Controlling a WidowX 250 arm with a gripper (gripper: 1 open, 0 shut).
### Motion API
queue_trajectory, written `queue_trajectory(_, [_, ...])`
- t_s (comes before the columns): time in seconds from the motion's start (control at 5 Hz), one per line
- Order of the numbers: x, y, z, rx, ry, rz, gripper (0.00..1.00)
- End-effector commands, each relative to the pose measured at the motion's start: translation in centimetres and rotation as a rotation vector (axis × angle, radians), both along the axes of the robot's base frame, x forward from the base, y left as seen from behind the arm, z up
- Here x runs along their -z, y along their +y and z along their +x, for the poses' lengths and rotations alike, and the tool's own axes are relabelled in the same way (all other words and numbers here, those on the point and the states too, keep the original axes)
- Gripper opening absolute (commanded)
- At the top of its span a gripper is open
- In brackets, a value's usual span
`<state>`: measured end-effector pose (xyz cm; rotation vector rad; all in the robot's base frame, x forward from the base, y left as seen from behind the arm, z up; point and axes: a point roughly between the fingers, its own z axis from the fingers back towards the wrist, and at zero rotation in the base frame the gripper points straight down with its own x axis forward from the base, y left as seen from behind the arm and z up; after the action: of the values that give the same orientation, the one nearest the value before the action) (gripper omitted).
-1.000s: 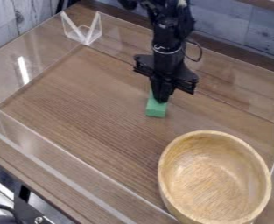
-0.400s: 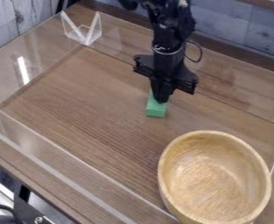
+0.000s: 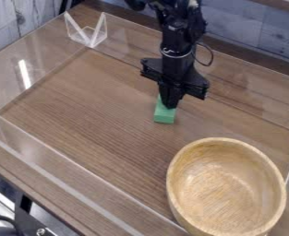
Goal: Put green stick into wooden bowl
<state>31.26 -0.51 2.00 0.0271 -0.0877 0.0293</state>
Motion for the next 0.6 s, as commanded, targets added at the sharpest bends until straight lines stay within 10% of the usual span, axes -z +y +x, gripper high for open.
queue_trajectory(0.0, [2.74, -1.16, -3.94, 0.022, 0.157, 0.004, 0.00])
queue_trajectory(0.4, [2.71, -1.39, -4.64, 0.019, 0.187, 0.002, 0.00])
